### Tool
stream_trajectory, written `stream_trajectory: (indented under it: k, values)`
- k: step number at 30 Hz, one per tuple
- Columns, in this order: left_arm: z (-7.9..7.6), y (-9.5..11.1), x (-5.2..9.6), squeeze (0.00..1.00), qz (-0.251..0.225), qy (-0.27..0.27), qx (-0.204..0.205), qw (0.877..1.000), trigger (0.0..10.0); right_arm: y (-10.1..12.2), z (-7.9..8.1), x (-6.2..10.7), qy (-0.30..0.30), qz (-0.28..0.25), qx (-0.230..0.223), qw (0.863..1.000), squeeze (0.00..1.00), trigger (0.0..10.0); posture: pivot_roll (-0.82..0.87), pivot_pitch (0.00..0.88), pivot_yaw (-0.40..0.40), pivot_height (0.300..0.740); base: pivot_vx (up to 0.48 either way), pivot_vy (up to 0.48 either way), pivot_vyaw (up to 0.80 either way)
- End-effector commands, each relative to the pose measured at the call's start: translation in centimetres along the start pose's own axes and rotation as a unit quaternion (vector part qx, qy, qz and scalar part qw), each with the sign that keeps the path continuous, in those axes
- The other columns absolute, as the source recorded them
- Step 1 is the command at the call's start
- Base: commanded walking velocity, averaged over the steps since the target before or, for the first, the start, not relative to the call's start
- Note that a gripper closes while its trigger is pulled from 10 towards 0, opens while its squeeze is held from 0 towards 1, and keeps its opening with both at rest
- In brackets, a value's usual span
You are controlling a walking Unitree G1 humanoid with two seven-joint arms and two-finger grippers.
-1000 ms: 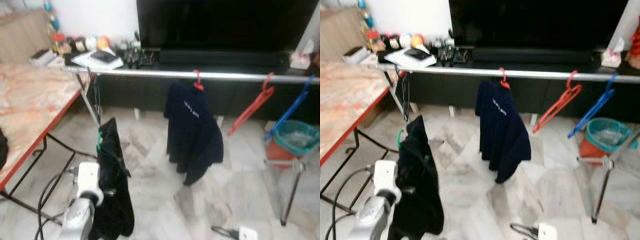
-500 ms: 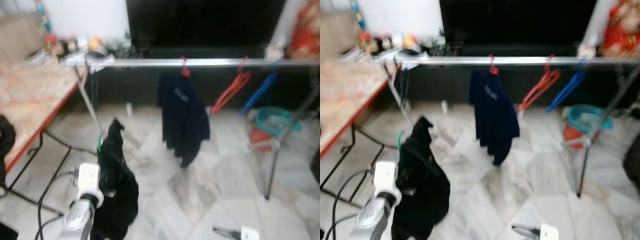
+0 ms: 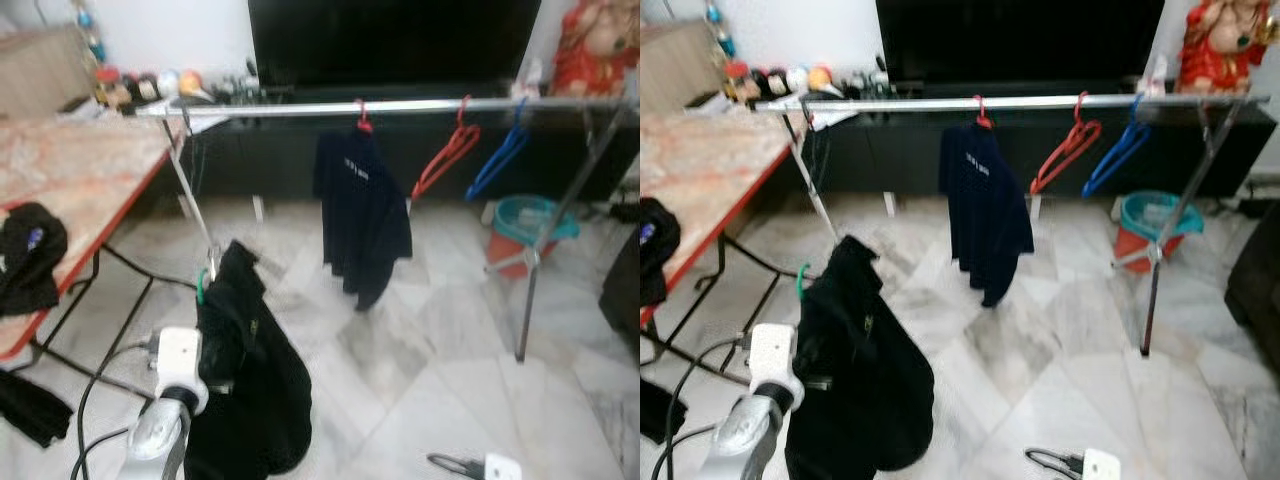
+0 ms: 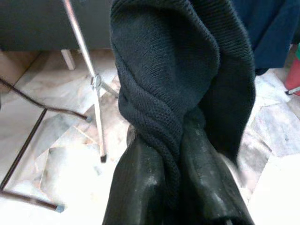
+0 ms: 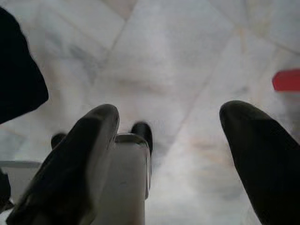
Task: Hang hanger
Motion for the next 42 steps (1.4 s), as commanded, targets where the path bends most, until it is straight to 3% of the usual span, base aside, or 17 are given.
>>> stream_trajectory:
  k: [1,15,18,21,23,27,32,35,37,40,41,42]
  values:
    - [0.2,0.8,-0.1,0.0,-0.018,0.002,0.0,1.0,10.0,-0.6,0.1,0.1,0.003,0.007,-0.003,1.0,0.0,10.0,0.04,0.0,0.031,0.74,-0.3,0.0,0.0]
    - [-0.1,0.9,-0.1,0.0,-0.017,-0.01,0.0,1.0,10.0,-0.5,-0.2,0.1,0.003,0.005,-0.003,1.0,0.0,10.0,0.04,0.0,0.031,0.74,-0.285,0.0,0.0]
    - [-0.6,1.3,-0.2,0.0,-0.017,-0.04,-0.012,0.999,10.0,0.5,0.0,-0.1,0.006,-0.008,0.002,1.0,0.0,10.0,0.04,0.0,0.032,0.74,0.0,0.0,0.0]
    - [-1.2,2.5,-0.8,0.0,-0.016,-0.084,-0.027,0.996,10.0,3.4,0.9,-0.5,0.018,-0.046,0.031,0.998,0.0,10.0,0.04,0.0,0.036,0.74,0.0,0.0,0.0]
    - [-1.2,2.7,-0.9,0.0,-0.015,-0.09,-0.029,0.995,10.0,3.8,1.1,-0.5,0.019,-0.052,0.033,0.998,0.0,10.0,0.04,0.0,0.037,0.74,0.0,0.0,0.0]
    - [-2.2,3.5,-1.2,0.0,-0.005,-0.144,-0.034,0.989,10.0,6.7,1.5,-0.6,0.023,-0.095,0.064,0.993,0.0,10.0,0.04,0.0,0.041,0.74,0.0,0.0,0.0]
    - [-3.8,4.1,-1.3,0.0,0.025,-0.227,-0.062,0.972,10.0,10.9,2.6,-0.4,0.051,-0.154,0.15,0.975,0.0,10.0,0.04,0.0,0.052,0.74,0.0,0.0,0.0]
    - [-4.9,4.4,-1.7,0.0,0.047,-0.271,-0.087,0.958,10.0,13.2,4.5,-0.1,0.117,-0.168,0.196,0.959,0.0,10.0,0.03,0.0,0.062,0.74,0.0,0.0,0.0]
    - [-5.4,4.6,-2.0,0.0,0.054,-0.284,-0.093,0.953,10.0,14.8,6.0,0.7,0.168,-0.195,0.231,0.938,0.0,10.0,0.02,0.0,0.065,0.74,0.0,0.0,0.0]
    - [-5.7,4.7,-2.4,0.0,0.06,-0.295,-0.097,0.949,10.0,16.4,7.3,1.9,0.218,-0.216,0.247,0.919,0.0,10.0,0.01,0.0,0.07,0.74,0.0,0.0,0.0]
    - [-5.9,4.7,-2.5,0.0,0.067,-0.305,-0.104,0.944,10.0,17.3,7.7,2.9,0.246,-0.226,0.271,0.903,0.0,10.0,0.01,0.0,0.073,0.74,0.0,0.0,0.0]
    - [-5.9,4.7,-2.5,0.0,0.067,-0.305,-0.104,0.944,10.0,17.3,7.7,2.9,0.246,-0.226,0.271,0.903,0.0,10.0,0.01,0.0,0.073,0.74,0.0,0.0,0.0]
Point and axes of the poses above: a point about 5 cm out from each wrist's last joint towards the gripper, its own x axis pointing back from the gripper into the wrist, its own y axis along the axis of the wrist's last joint, z = x × y, the point moved 4 cm from there along -x, pointing out of the wrist towards the gripper, and after that the axes turned 7 degrees about x, right-handed, at the moved point
